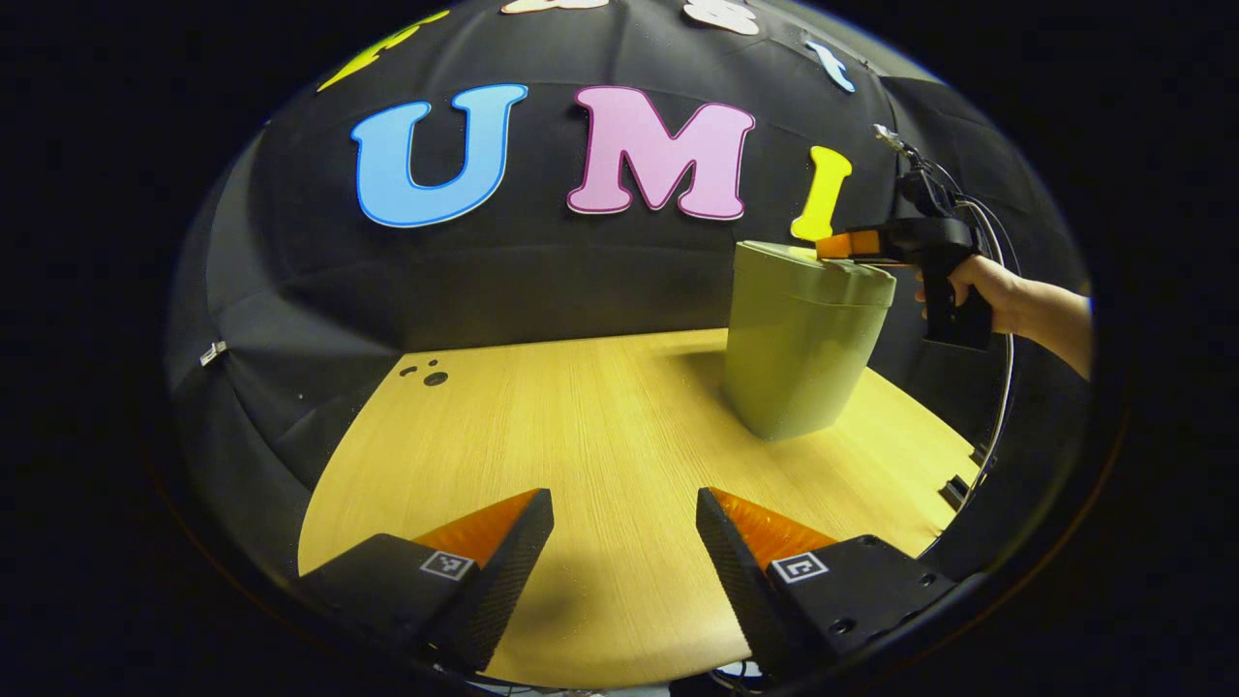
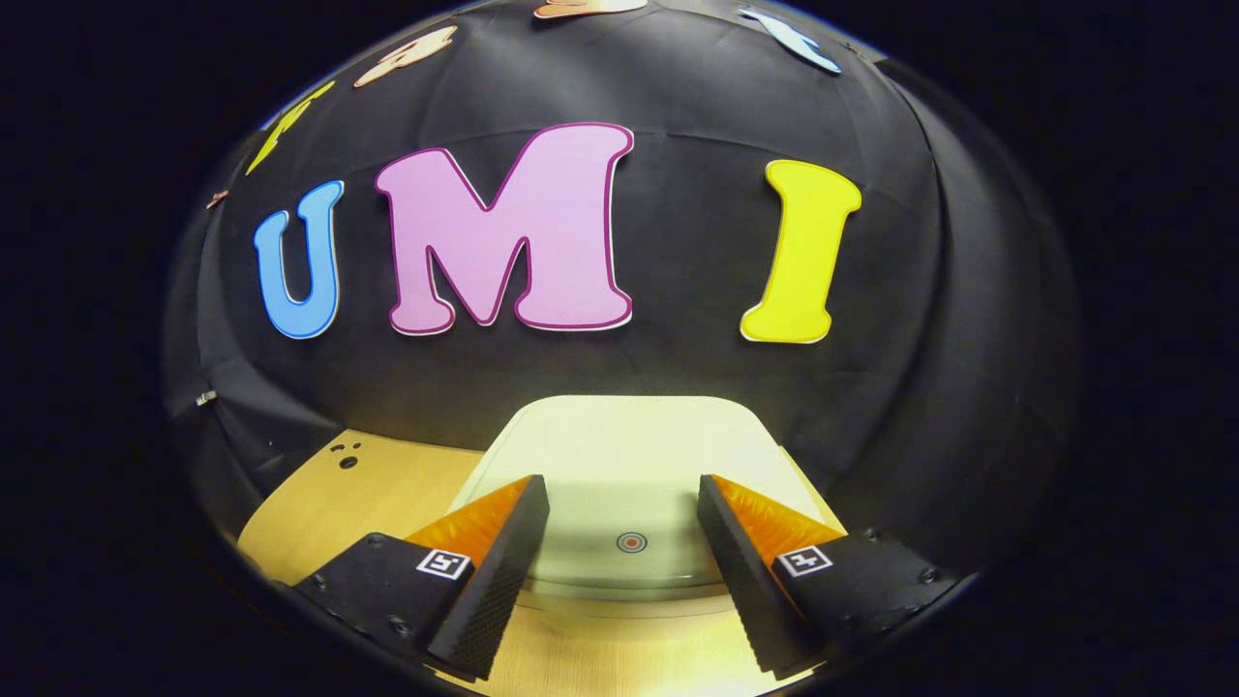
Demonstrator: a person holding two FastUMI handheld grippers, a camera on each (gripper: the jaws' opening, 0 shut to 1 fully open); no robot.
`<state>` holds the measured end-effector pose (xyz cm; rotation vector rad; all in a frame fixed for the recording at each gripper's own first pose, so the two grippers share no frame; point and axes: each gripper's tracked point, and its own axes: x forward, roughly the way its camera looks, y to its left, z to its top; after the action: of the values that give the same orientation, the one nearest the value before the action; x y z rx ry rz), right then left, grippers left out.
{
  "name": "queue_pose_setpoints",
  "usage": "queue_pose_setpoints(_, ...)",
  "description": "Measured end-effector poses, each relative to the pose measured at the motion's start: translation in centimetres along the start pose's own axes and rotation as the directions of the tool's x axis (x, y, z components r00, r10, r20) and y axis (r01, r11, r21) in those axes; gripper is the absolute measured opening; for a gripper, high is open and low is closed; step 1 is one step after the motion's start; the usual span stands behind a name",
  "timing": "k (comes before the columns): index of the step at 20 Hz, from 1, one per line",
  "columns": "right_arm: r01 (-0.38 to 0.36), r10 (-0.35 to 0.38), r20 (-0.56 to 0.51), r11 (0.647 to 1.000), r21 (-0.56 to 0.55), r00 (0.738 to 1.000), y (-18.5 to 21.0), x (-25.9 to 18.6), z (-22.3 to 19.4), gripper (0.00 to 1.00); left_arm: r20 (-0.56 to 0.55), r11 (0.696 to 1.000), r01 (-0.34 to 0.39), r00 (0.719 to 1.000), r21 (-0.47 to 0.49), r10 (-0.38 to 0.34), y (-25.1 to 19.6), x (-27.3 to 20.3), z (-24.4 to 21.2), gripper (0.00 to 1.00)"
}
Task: Press the lid of the desktop garbage bin to open it, pick up the crumpled paper on the desktop and throw it into the bin, then pick up the pop can on the desktop and drop it into the bin, and finally close the garbage bin lid.
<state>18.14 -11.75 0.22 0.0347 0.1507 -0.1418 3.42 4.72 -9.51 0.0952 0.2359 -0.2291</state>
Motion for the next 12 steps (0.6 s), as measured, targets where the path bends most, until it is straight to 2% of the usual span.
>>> queue_pose_setpoints(3,-0.006,0.006,0.002,1.0,0.009,1.0,-0.1,-0.3,0.3,0.98,0.028,1.0,-0.005,1.0,-0.017,0.006,-0.3,-0.5,1.2,0.96)
queue_pose_setpoints(7,0.053,-0.053,0.012,0.999,0.004,0.999,-0.7,-2.0,0.2,0.97,0.111,0.999,-0.04,0.993,-0.019,0.041,-0.3,-1.3,4.0,0.96)
queue_pose_setpoints(10,0.055,-0.057,0.067,0.998,0.031,0.996,-0.1,-4.3,1.1,0.97,0.175,0.998,-0.065,0.982,-0.025,0.068,-0.4,-2.8,6.3,0.96)
queue_pose_setpoints(12,0.051,-0.052,0.108,0.999,0.013,0.993,0.3,-6.0,1.7,0.97,0.248,0.996,-0.085,0.965,-0.027,0.089,-0.3,-4.3,8.7,0.96)
